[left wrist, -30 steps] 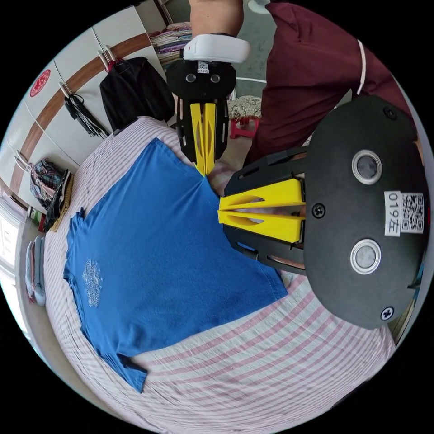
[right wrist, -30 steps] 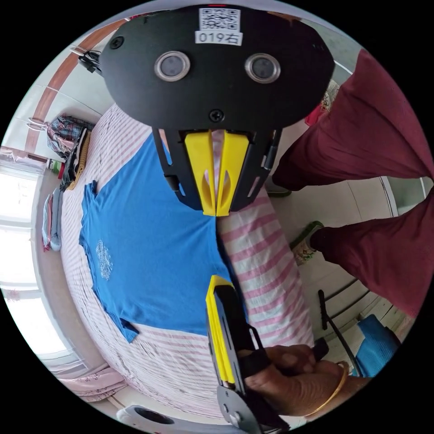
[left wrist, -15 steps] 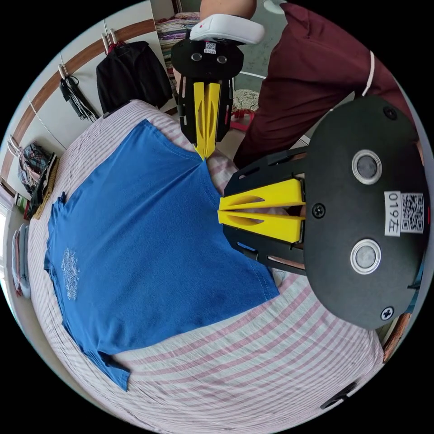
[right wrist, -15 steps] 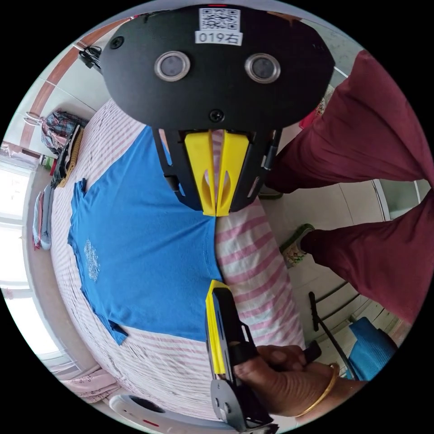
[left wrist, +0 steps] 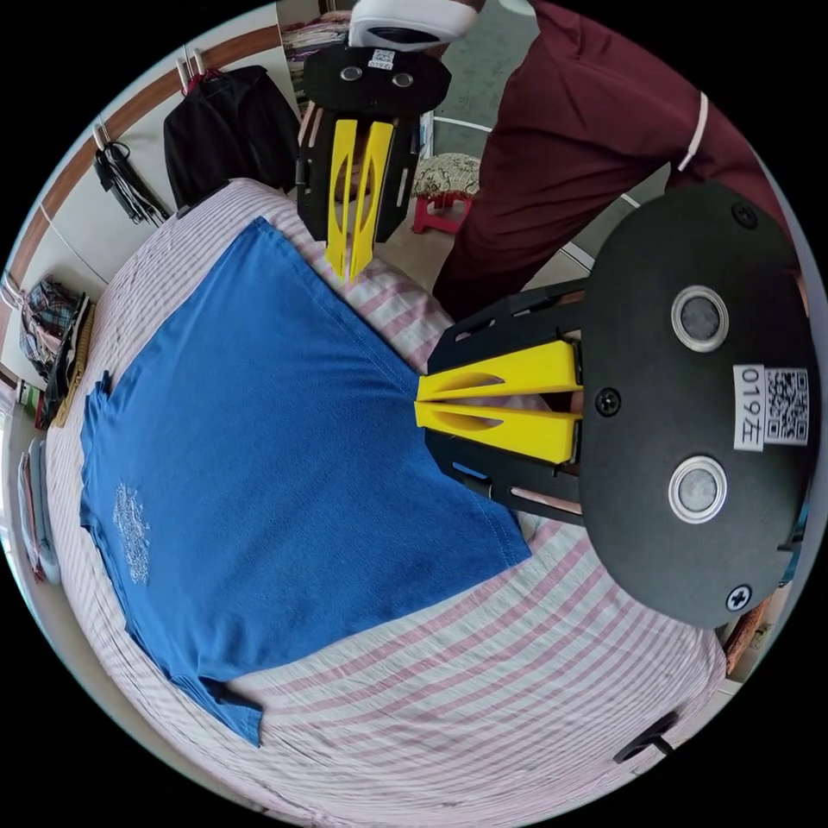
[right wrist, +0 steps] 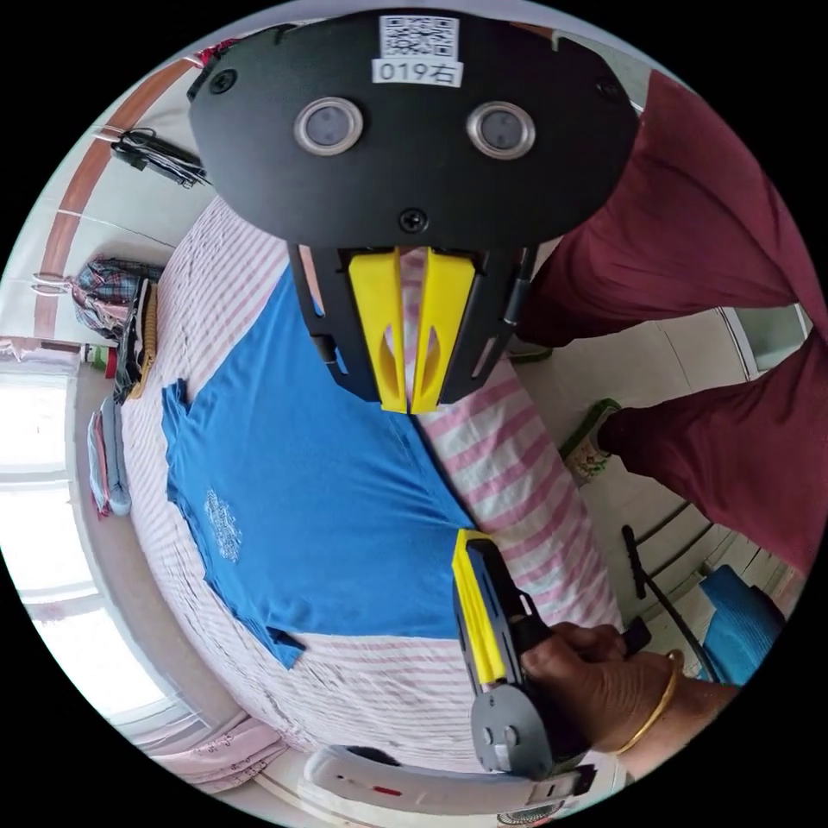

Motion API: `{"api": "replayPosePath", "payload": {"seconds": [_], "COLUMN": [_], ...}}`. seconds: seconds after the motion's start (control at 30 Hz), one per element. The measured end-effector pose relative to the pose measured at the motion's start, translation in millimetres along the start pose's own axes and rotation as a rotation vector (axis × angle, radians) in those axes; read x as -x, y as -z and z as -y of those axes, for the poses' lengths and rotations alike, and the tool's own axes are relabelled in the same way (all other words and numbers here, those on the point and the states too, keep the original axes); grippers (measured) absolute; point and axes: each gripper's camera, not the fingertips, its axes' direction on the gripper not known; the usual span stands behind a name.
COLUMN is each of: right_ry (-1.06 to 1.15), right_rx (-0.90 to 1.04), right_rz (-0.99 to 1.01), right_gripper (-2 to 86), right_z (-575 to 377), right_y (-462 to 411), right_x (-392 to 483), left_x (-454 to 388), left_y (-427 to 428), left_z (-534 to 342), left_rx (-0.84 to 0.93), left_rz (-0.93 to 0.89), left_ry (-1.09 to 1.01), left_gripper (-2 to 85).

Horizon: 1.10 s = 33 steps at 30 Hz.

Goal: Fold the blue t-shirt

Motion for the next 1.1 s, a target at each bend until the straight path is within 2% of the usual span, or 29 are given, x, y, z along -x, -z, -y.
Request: {"api": "replayPosePath", "payload": {"seconds": [0.37, 0.6, 0.83, 0.9, 1.0, 1.03, 1.1], "right_ry": [-0.009, 0.052, 0.037, -0.052, -0.230, -0.300, -0.385], "right_rx": [0.078, 0.121, 0.015, -0.080, -0.245, -0.320, -0.410], "right_rz": [0.078, 0.106, 0.195, 0.263, 0.601, 0.772, 0.813], "right_gripper": [-0.6, -0.7, -0.7, -0.8, -0.9, -0.9, -1.0], "right_z": [-49, -68, -106, -120, -148, -159, -171], "right_y": [-28, -30, -10, 8, 23, 23, 28], "right_x": [-103, -152, -242, -288, -386, -427, -478], "left_x": [2, -5, 1, 9, 26, 29, 38], "left_y": [-5, -19, -31, -18, -1, 1, 7], "left_z": [1, 7, 5, -5, -24, -28, -42], "left_rx": [-0.002, 0.058, 0.089, -0.033, -0.231, -0.271, -0.417], "left_rz": [0.008, 0.099, 0.113, 0.068, -0.062, -0.086, -0.128], "left_ry": [0.051, 0.027, 0.109, 0.198, 0.412, 0.461, 0.619], "left_gripper": [0.6, 0.7, 0.7, 0.7, 0.6, 0.6, 0.6]}}
